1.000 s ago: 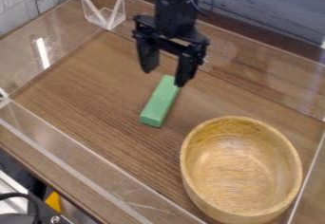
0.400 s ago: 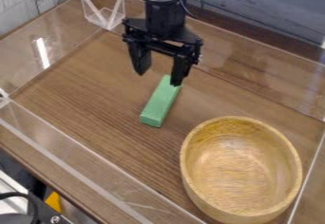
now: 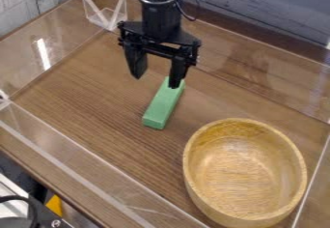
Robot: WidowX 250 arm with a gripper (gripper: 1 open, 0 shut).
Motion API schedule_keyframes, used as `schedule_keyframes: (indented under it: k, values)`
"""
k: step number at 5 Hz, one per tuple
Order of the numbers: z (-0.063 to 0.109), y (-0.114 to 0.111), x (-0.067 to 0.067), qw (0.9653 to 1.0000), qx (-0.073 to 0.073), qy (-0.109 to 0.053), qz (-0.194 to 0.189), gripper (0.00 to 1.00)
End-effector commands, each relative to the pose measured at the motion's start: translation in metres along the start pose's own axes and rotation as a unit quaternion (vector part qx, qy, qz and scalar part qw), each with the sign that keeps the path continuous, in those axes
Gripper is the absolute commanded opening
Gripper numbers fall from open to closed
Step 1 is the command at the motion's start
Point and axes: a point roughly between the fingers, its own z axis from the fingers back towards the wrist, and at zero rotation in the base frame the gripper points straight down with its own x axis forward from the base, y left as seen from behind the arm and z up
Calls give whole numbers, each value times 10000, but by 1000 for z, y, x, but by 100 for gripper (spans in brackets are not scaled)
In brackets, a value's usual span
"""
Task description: Put the green block in the brown bowl
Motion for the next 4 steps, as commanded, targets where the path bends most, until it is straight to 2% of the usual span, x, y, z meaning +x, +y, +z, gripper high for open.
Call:
schedule_keyframes:
  k: [1,2,4]
  values:
    - [7,1,0,9997,0,-242,99,100]
    - [2,-1,-2,9995,13,-290,140,100]
    - [19,-7,6,9988,75,-409,267,100]
